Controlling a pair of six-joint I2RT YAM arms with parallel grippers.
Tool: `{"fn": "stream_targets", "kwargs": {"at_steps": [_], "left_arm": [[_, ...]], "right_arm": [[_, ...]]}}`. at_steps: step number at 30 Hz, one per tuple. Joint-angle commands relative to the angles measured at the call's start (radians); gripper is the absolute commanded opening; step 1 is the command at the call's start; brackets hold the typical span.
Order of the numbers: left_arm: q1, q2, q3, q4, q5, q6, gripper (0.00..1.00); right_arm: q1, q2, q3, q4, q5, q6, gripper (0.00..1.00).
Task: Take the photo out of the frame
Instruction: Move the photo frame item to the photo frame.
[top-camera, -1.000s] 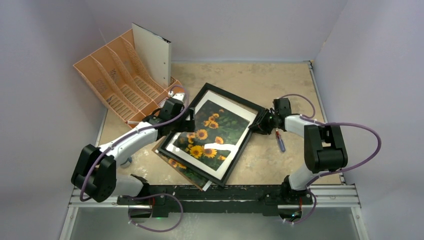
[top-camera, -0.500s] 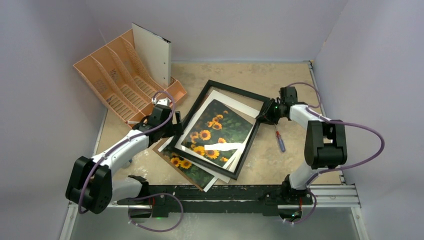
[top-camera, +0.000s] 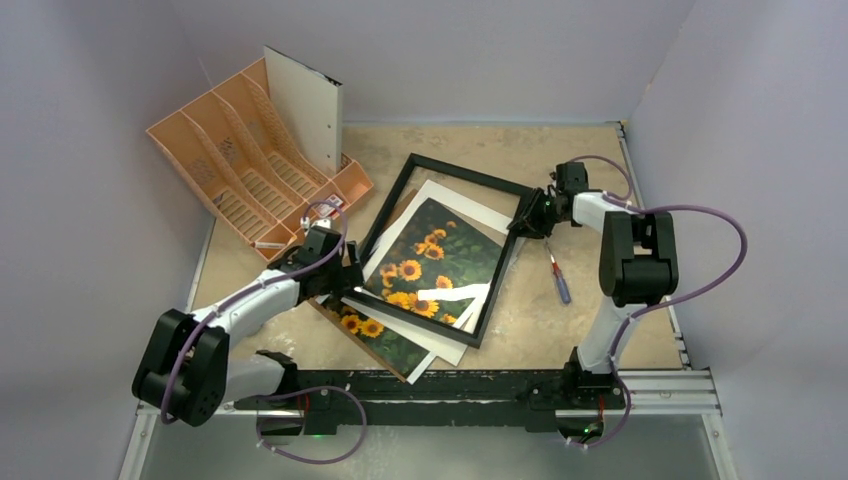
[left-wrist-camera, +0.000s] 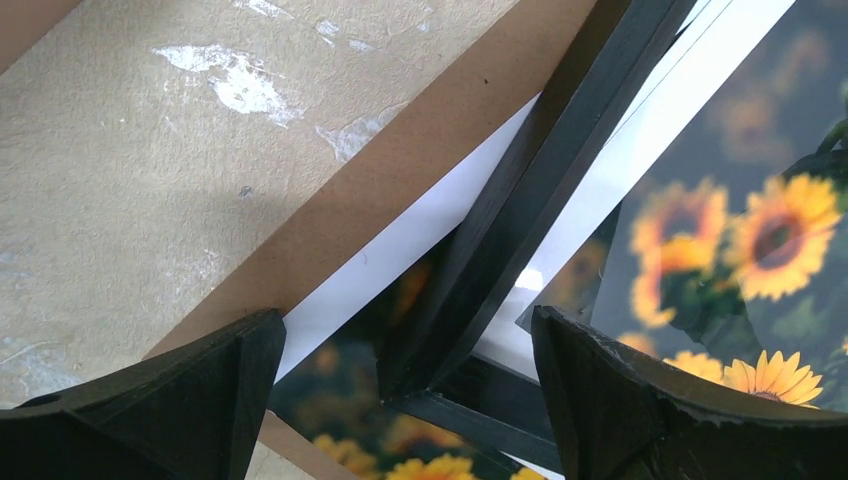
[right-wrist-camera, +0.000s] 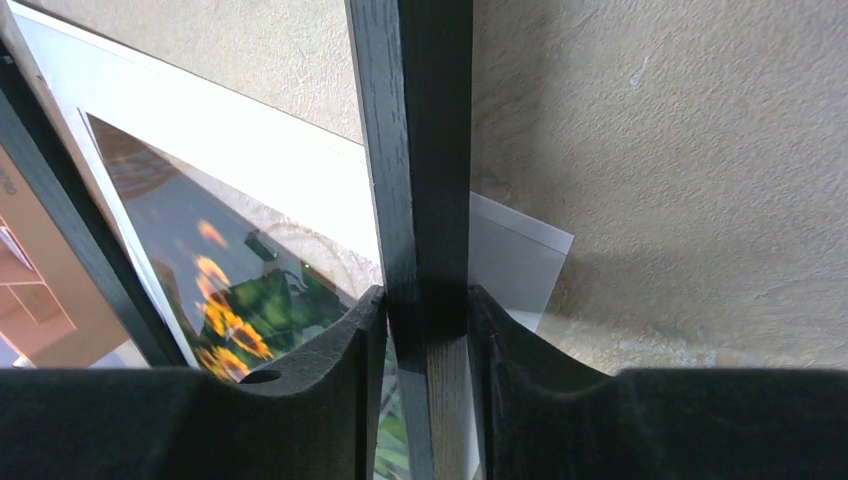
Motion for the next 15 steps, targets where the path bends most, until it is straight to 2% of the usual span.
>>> {"fn": "stream_targets", "kwargs": {"at_steps": [1, 6, 11, 15], "left_arm": [[0.008, -0.028, -0.034, -0.002, 0.001, -0.038, 0.99], [0.009, -0.066, -0.007, -0.069, -0.054, -0.022, 0.99], [0.009, -0.107, 0.01, -0.135, -0.139, -0.016, 0.99], [0.009, -0.103, -0.008, -0.112, -0.124, -0.006, 1.0]], "right_arm": [[0.0, 0.019, 0.011, -0.026, 0.038, -0.036, 0.42], [0.001, -0.021, 0.048, -0.095, 0.062, -0.071, 0.53], [0.0, -0.052, 0.059, -0.113, 0.077, -0.09, 0.54], [0.0, -0.075, 0.056, -0.129, 0.061, -0.102, 0.55]]}}
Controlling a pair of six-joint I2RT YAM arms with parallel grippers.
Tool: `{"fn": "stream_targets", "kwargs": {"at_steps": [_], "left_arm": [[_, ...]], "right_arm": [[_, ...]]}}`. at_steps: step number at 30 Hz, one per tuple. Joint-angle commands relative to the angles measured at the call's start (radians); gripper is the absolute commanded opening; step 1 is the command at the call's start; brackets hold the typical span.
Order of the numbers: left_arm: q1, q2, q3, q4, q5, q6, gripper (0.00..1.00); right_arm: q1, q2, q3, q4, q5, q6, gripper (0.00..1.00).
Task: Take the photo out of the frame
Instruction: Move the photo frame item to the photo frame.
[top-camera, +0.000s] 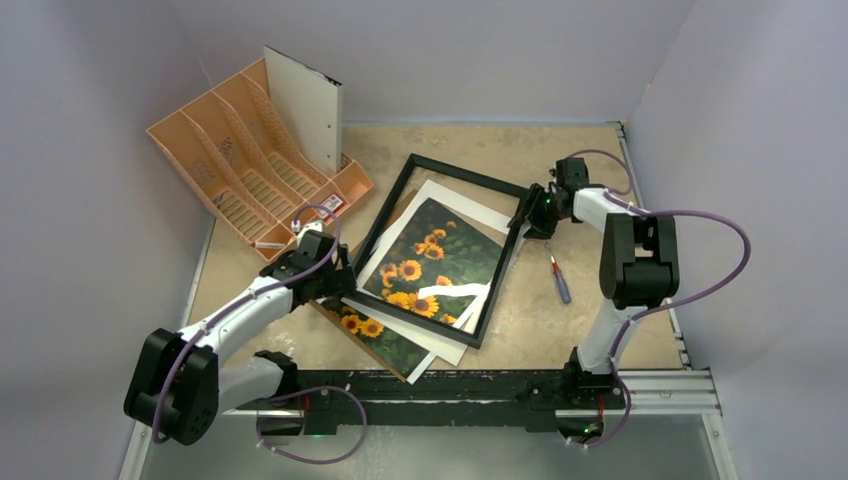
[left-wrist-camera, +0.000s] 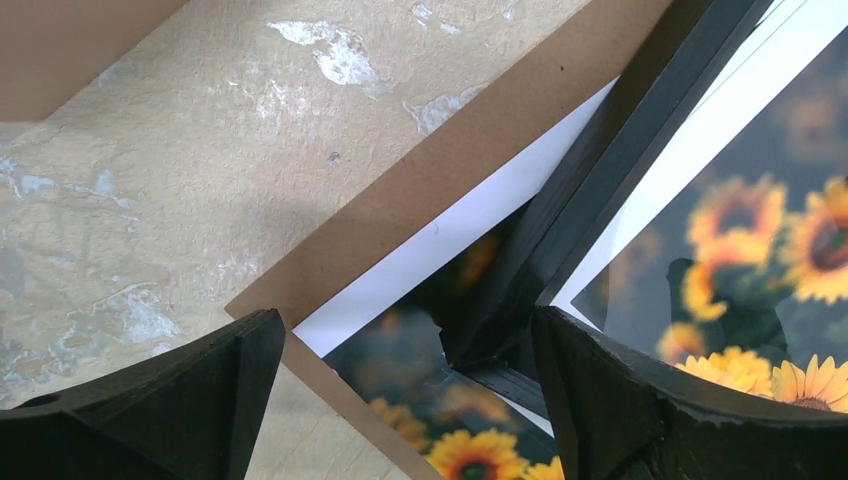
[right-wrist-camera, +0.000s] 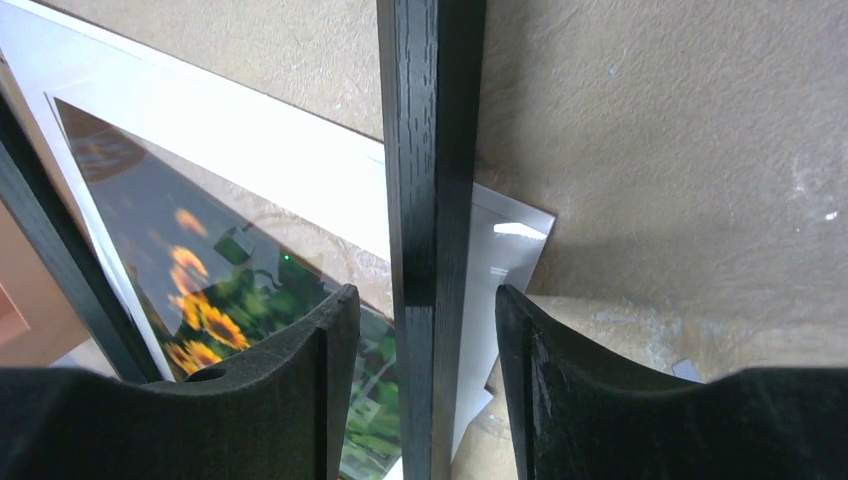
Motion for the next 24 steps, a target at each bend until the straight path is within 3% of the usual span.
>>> {"fn": "stream_targets", "kwargs": {"at_steps": [1, 11, 15, 24], "left_arm": [[0.009, 0.008, 0.006, -0.008, -0.037, 0.005, 0.99], [0.019, 0.079, -0.033, 0.048, 0.02, -0.039, 0.9], [0.023, 0.053, -0.035, 0.022, -0.016, -0.075, 0.99], [0.045, -0.058, 0.038, -0.022, -0.056, -0.127, 1.0]], "right_arm": [[-0.004, -0.063, 0.015, -0.06, 0.016, -0.045, 0.55], [0.002, -0.138, -0.048, -0.045, -0.029, -0.036, 0.56], [0.007, -0.166, -0.06, -0.054, -0.045, -0.042, 0.56], [0.014, -0.288, -0.06, -0.109, 0.022, -0.065, 0.57]]}}
